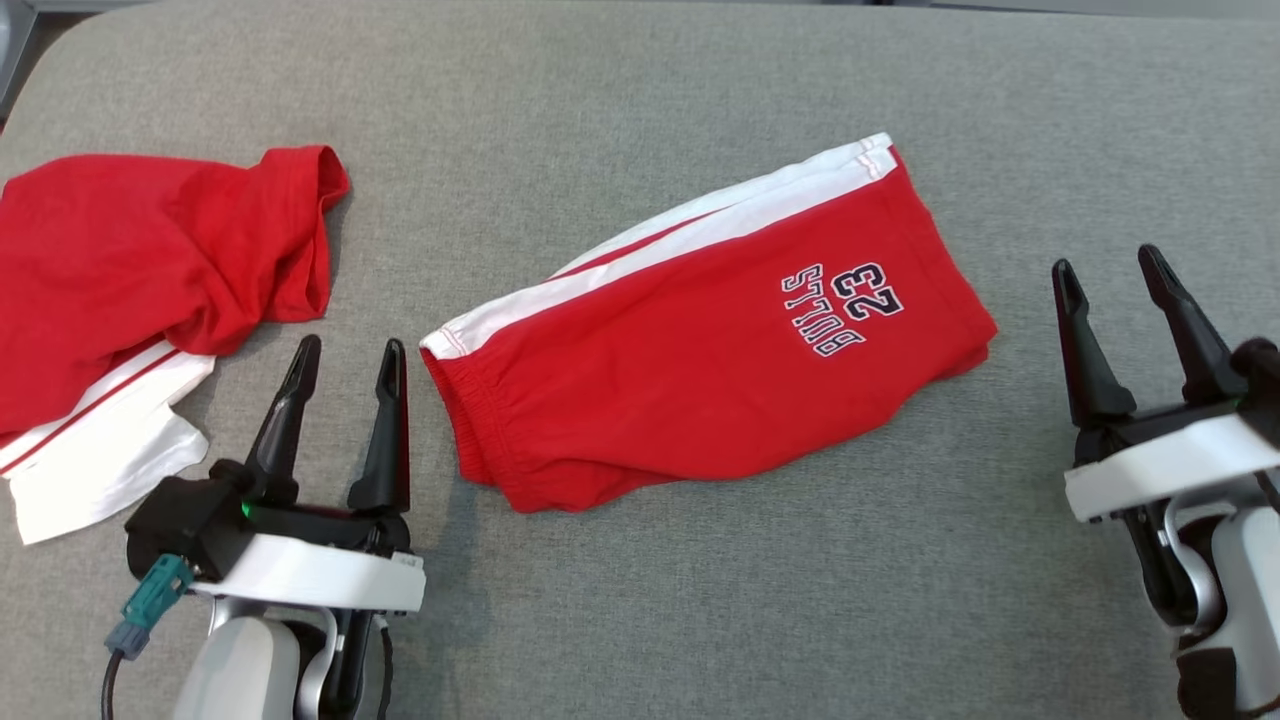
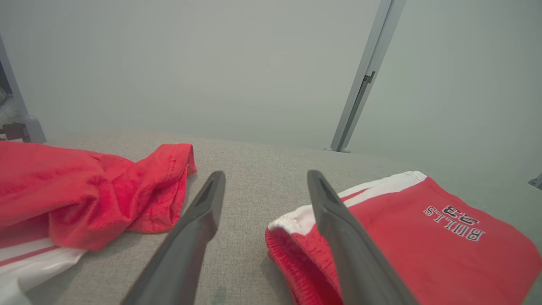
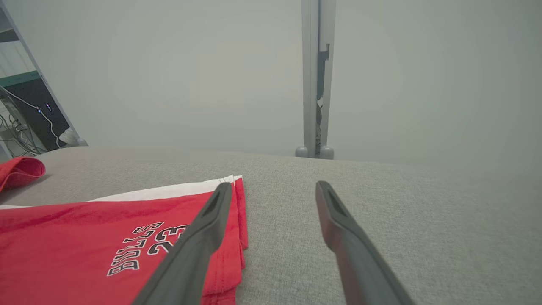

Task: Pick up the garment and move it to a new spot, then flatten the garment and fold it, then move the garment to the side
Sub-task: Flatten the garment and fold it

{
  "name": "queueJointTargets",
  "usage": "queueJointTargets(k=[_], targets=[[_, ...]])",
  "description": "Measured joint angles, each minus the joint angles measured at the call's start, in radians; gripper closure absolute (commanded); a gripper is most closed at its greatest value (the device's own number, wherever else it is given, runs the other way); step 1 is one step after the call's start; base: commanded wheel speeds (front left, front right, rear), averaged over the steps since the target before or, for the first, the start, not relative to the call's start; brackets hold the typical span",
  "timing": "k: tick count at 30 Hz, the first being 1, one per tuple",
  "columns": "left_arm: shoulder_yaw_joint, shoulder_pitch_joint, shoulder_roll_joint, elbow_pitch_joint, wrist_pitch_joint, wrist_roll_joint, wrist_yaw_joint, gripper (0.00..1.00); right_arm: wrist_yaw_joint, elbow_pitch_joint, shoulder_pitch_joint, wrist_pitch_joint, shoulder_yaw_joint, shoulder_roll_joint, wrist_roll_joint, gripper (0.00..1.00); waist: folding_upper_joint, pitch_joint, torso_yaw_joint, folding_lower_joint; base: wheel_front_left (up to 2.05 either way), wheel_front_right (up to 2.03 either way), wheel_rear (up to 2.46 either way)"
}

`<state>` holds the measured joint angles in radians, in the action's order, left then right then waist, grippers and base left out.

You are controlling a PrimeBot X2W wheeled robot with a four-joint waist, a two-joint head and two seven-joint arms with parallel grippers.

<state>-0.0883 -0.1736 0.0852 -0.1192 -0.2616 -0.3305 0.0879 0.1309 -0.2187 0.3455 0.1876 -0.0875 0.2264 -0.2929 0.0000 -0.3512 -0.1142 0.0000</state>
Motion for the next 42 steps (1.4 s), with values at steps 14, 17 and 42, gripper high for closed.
queueJointTargets(k=[14,17,42], targets=[[-0.005,-0.044,-0.028,-0.010,0.000,-0.003,0.018,0.00,0.000,-0.188,0.100,-0.076,-0.128,0.035,0.000,0.00,0.0000,-0.085,-0.082,0.0000,0.00,0.00,0.00],[-0.004,-0.050,-0.031,-0.011,0.000,-0.003,0.021,0.00,0.000,-0.222,0.116,-0.079,-0.137,0.029,-0.011,0.00,0.0000,-0.093,-0.089,0.0000,0.00,0.00,0.00],[0.032,-0.014,-0.028,-0.020,0.000,0.041,0.031,0.00,0.000,-0.190,-0.095,-0.002,-0.005,-0.089,-0.095,1.00,0.0000,-0.017,0.030,0.0000,0.00,0.00,0.00]])
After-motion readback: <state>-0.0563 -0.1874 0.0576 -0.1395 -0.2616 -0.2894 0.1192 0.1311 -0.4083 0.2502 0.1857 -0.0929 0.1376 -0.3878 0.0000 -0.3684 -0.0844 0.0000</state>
